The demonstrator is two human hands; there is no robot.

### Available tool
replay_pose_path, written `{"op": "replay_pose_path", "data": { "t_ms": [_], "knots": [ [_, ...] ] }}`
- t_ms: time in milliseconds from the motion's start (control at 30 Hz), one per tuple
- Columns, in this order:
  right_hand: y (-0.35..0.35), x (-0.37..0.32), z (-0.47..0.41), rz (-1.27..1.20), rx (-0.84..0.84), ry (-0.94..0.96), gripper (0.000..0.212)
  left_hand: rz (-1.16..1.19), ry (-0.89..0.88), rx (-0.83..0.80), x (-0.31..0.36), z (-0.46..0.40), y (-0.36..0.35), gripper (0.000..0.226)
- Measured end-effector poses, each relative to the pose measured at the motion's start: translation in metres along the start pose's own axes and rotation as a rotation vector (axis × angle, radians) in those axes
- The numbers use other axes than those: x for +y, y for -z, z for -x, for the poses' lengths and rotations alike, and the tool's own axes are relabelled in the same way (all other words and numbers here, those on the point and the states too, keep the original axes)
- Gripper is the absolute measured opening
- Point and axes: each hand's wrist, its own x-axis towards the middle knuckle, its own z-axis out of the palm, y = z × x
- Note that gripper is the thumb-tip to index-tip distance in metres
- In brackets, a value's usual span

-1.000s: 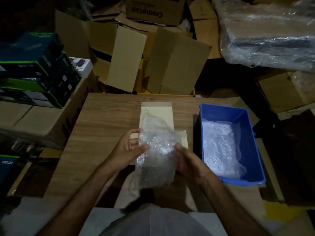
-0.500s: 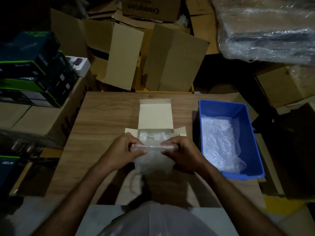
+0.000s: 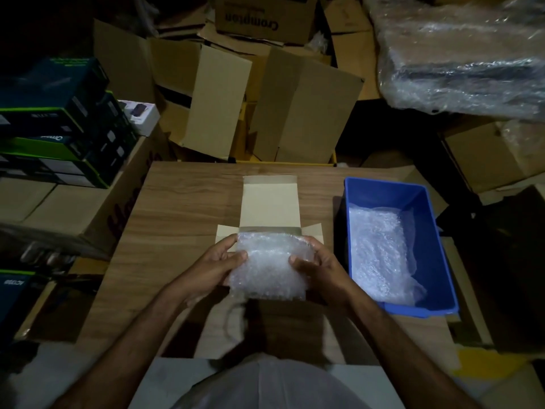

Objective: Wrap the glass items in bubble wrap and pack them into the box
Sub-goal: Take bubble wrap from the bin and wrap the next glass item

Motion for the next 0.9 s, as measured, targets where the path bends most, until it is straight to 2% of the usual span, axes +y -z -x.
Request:
{"op": "replay_pose_path", "data": {
  "t_ms": [100,233,300,367,400,433,500,567,633,733,800,900],
  "knots": [
    [0.000,0.009,0.001,-0.027,-0.062,-0.063,0.047,0.079,0.077,-0.063,-0.002,0.001,0.002,0.044],
    [-0.005,0.010,0.004,-0.154,-0.122,-0.094,0.043,0.306,0.150,-0.119,-0.001,0.009,0.007,0.038],
    [-0.007,0.009,0.006,-0.202,-0.094,-0.106,0.043,0.359,0.174,-0.188,-0.005,0.011,0.011,0.057],
    [-0.010,0.011,0.003,-0.055,-0.032,-0.065,0.036,0.314,0.171,-0.196,-0.006,0.009,0.011,0.078],
    [-0.011,0.014,0.002,0.046,0.015,-0.031,0.025,0.237,0.144,-0.158,-0.006,0.007,0.009,0.076],
    [-0.012,0.015,0.002,0.104,0.059,-0.002,0.015,0.144,0.097,-0.107,-0.006,0.004,0.007,0.064],
    [-0.012,0.017,0.003,0.114,0.103,0.035,0.034,0.024,-0.004,-0.035,-0.004,0.001,0.004,0.039],
    [-0.010,0.019,0.004,0.125,0.087,0.030,0.051,0.039,-0.066,-0.043,-0.004,-0.002,0.004,0.047],
    [-0.008,0.023,0.003,0.220,0.049,0.070,0.041,0.044,-0.113,-0.010,-0.005,-0.007,0.004,0.050],
    [-0.006,0.034,-0.003,0.285,0.071,0.208,0.020,-0.215,-0.221,0.058,-0.009,-0.015,0.004,0.026],
    [-0.004,0.038,-0.007,0.353,0.100,0.342,0.015,-0.310,-0.227,0.018,-0.015,-0.020,0.007,0.015],
    [-0.001,0.046,-0.013,0.452,0.149,0.486,0.022,-0.193,-0.050,-0.095,-0.018,-0.024,0.015,0.022]
  ]
}}
